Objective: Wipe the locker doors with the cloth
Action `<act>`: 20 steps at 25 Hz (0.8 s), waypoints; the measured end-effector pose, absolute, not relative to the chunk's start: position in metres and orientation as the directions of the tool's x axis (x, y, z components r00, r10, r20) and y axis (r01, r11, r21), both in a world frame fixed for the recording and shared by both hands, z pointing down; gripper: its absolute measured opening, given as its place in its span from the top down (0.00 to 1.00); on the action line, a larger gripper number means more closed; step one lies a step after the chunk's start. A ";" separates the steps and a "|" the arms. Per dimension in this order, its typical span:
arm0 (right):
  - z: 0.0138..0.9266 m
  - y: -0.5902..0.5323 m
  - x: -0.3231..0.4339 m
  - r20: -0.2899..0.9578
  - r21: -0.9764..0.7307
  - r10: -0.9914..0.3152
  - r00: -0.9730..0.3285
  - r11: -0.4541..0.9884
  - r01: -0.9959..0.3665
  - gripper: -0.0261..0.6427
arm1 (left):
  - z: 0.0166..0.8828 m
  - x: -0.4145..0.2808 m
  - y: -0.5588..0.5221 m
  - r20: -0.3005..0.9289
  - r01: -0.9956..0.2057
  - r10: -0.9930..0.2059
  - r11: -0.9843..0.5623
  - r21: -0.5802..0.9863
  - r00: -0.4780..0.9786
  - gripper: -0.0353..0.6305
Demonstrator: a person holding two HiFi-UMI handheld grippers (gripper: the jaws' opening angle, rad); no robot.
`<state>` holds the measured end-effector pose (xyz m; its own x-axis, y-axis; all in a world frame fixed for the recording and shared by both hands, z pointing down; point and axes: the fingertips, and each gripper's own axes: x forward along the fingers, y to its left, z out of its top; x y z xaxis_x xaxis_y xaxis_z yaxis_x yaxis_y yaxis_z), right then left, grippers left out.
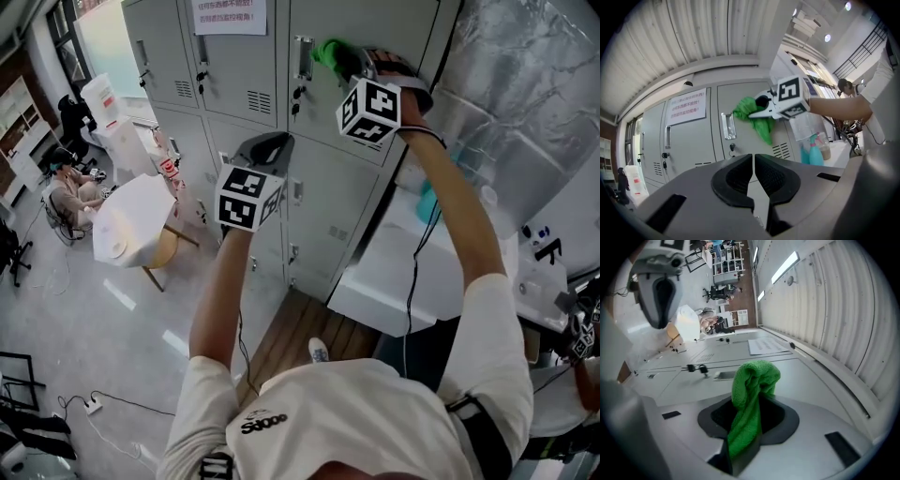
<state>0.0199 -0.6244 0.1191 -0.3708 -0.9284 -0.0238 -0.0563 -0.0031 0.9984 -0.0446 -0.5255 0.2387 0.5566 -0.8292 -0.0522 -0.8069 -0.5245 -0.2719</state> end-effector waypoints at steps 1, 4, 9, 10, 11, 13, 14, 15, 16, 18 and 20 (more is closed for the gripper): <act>0.098 -0.626 0.015 -0.047 0.997 -0.925 -0.378 -0.022 -0.070 0.80 | 0.236 -0.045 -0.526 -0.056 -0.808 -0.830 -0.521 -0.274 0.554 0.90; 0.036 -0.628 0.004 -0.124 0.989 -0.913 -0.388 -0.083 -0.119 0.81 | 0.230 -0.050 -0.529 -0.063 -0.813 -0.836 -0.509 -0.282 0.545 0.90; -0.029 -0.638 -0.015 -0.122 0.971 -0.927 -0.356 -0.038 -0.235 0.81 | 0.225 -0.063 -0.534 -0.065 -0.828 -0.853 -0.480 -0.290 0.518 0.90; -0.034 -0.640 -0.018 -0.115 0.969 -0.931 -0.347 -0.028 -0.244 0.81 | 0.225 -0.066 -0.534 -0.064 -0.830 -0.856 -0.475 -0.292 0.512 0.90; -0.036 -0.642 -0.021 -0.119 0.970 -0.932 -0.343 -0.036 -0.240 0.81 | 0.225 -0.069 -0.534 -0.063 -0.832 -0.859 -0.470 -0.293 0.507 0.90; -0.036 -0.645 -0.030 -0.152 0.976 -0.925 -0.347 -0.086 -0.199 0.81 | 0.228 -0.076 -0.533 -0.058 -0.838 -0.866 -0.461 -0.293 0.496 0.90; -0.033 -0.646 -0.036 -0.168 0.979 -0.920 -0.354 -0.112 -0.172 0.81 | 0.230 -0.079 -0.532 -0.056 -0.842 -0.870 -0.455 -0.290 0.490 0.90; -0.029 -0.647 -0.042 -0.178 0.980 -0.915 -0.363 -0.133 -0.146 0.81 | 0.232 -0.083 -0.532 -0.055 -0.846 -0.874 -0.450 -0.286 0.483 0.90; -0.023 -0.648 -0.048 -0.185 0.981 -0.909 -0.375 -0.150 -0.120 0.81 | 0.235 -0.087 -0.531 -0.053 -0.851 -0.877 -0.445 -0.279 0.477 0.90; -0.006 -0.650 -0.059 -0.187 0.982 -0.899 -0.397 -0.175 -0.067 0.81 | 0.241 -0.092 -0.530 -0.046 -0.857 -0.882 -0.441 -0.266 0.469 0.90; 0.019 -0.653 -0.063 -0.171 0.983 -0.897 -0.407 -0.183 -0.010 0.81 | 0.250 -0.096 -0.529 -0.032 -0.860 -0.885 -0.442 -0.255 0.465 0.90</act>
